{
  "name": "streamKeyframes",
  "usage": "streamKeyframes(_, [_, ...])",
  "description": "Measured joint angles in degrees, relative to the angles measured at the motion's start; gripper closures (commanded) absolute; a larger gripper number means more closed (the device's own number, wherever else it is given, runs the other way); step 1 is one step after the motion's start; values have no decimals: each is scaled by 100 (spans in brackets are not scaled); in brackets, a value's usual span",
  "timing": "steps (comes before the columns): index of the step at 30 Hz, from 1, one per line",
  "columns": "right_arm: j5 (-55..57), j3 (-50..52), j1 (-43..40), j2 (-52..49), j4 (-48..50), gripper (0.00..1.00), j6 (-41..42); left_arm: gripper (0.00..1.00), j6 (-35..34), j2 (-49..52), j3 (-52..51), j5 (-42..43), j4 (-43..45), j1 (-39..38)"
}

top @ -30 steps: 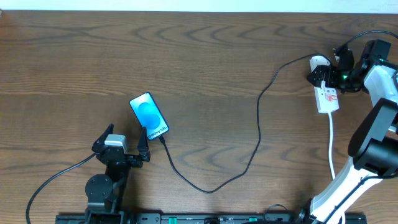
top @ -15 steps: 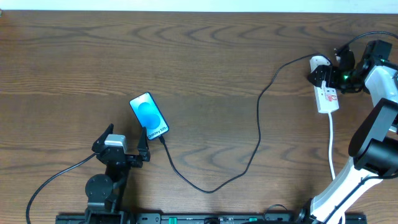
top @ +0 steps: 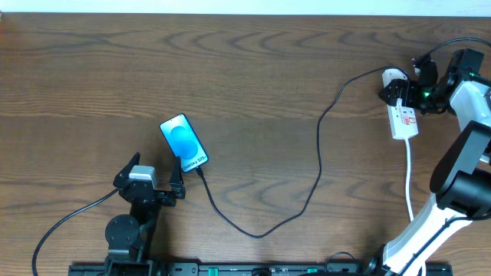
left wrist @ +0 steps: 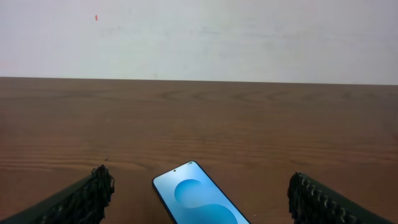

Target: Plug charger to phone and switch on socket

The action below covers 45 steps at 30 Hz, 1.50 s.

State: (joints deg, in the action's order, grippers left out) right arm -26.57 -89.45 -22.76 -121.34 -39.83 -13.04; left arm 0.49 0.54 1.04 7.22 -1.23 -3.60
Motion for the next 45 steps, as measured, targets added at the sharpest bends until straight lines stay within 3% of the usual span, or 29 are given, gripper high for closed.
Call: streamKeyframes(45, [-214,15,-33,0,52,1,205,9,2,0,0,0,0,0])
